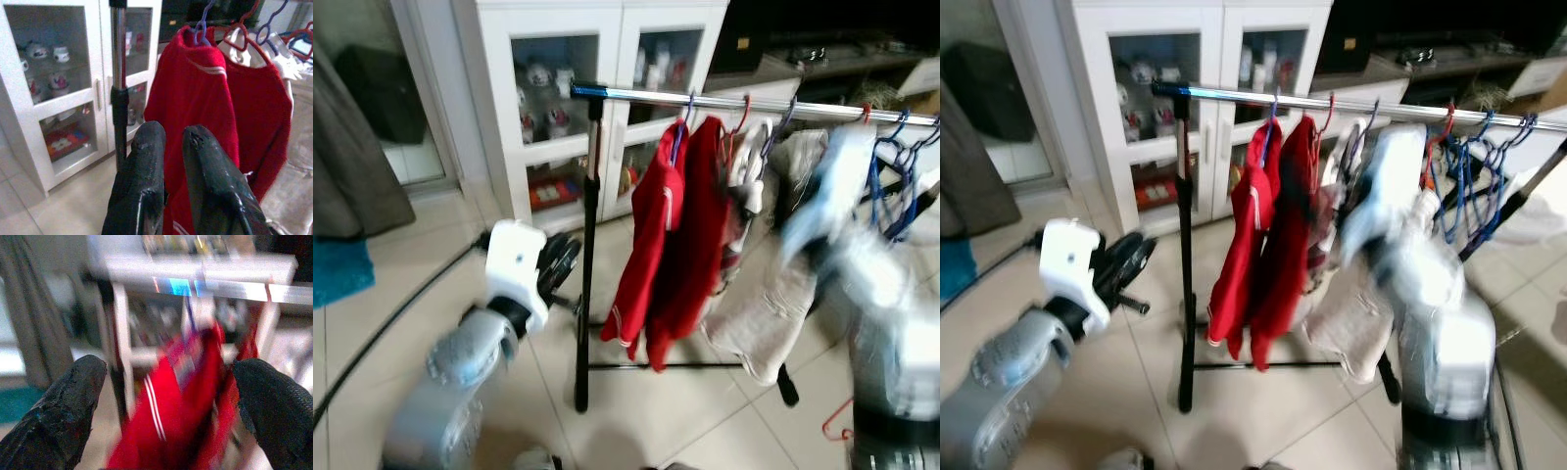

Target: Hang hanger

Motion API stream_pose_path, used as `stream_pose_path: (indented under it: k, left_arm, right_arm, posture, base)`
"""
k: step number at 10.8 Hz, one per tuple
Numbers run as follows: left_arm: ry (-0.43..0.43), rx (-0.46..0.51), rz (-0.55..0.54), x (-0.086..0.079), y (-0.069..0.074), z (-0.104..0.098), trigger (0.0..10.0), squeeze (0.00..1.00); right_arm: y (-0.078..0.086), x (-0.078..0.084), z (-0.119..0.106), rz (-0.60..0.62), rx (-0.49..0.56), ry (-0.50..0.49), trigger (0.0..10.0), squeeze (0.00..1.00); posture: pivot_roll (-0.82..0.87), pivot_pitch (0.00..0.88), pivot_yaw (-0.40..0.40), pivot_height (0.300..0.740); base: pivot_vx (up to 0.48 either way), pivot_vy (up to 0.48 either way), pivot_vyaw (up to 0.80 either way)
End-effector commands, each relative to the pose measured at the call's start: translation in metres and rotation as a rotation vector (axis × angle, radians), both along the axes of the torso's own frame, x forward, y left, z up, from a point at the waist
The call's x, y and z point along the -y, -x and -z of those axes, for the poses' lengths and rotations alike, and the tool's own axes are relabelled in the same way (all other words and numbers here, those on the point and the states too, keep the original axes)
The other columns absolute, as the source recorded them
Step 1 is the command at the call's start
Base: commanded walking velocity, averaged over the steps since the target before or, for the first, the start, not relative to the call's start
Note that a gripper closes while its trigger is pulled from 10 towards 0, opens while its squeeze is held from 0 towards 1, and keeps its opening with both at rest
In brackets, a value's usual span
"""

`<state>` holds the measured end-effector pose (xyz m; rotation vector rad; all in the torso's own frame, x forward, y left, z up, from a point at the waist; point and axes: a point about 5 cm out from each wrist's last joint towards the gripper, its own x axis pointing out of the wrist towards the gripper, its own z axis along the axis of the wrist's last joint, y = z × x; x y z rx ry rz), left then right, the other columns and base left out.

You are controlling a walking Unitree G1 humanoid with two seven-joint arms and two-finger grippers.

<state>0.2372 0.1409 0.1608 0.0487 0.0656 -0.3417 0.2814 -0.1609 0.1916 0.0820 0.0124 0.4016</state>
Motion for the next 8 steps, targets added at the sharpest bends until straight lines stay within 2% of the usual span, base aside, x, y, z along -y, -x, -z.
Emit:
stream_pose_path:
  k: [1, 2, 3, 4, 6, 8]
  left_arm:
    - [0.004, 0.022, -0.043, 0.0, 0.0, 0.001, 10.0, 0.0]
    - [-0.025, 0.029, -0.063, -0.001, -0.001, 0.005, 10.0, 0.0]
    - [-0.034, 0.036, -0.071, -0.001, -0.003, 0.005, 10.0, 0.0]
    - [-0.056, 0.045, -0.072, 0.0, -0.006, 0.005, 10.0, 0.0]
    - [-0.026, 0.032, -0.093, 0.0, -0.006, 0.007, 10.0, 0.0]
    - [-0.064, 0.039, -0.092, 0.001, -0.005, 0.01, 10.0, 0.0]
  right_arm:
    - [0.008, -0.002, 0.004, 0.036, 0.02, 0.065, 10.0, 1.0]
    - [0.016, -0.005, 0.017, 0.065, -0.021, 0.05, 10.0, 1.0]
    - [0.023, -0.006, 0.03, 0.105, -0.054, 0.097, 10.0, 1.0]
    - [0.027, -0.006, 0.044, 0.187, -0.109, 0.126, 10.0, 1.0]
    - [0.03, -0.005, 0.046, 0.22, -0.095, 0.173, 10.0, 1.0]
    - [0.029, -0.006, 0.043, 0.227, -0.099, 0.104, 10.0, 1.0]
  posture:
    - [0.1, 0.0, -0.099, 0.74]
    - [0.1, 0.0, -0.105, 0.74]
    - [0.1, 0.0, -0.105, 0.74]
    - [0.1, 0.0, -0.096, 0.74]
    - [0.09, 0.0, -0.092, 0.74]
    - [0.09, 0.0, -0.1, 0.74]
  base:
    - [0.0, 0.0, 0.0]
    - [0.0, 0.0, 0.0]
    - [0.0, 0.0, 0.0]
    - [0.0, -0.442, 0.0]
    - [0.0, 0.0, 0.0]
    - [0.0, 0.0, 0.0]
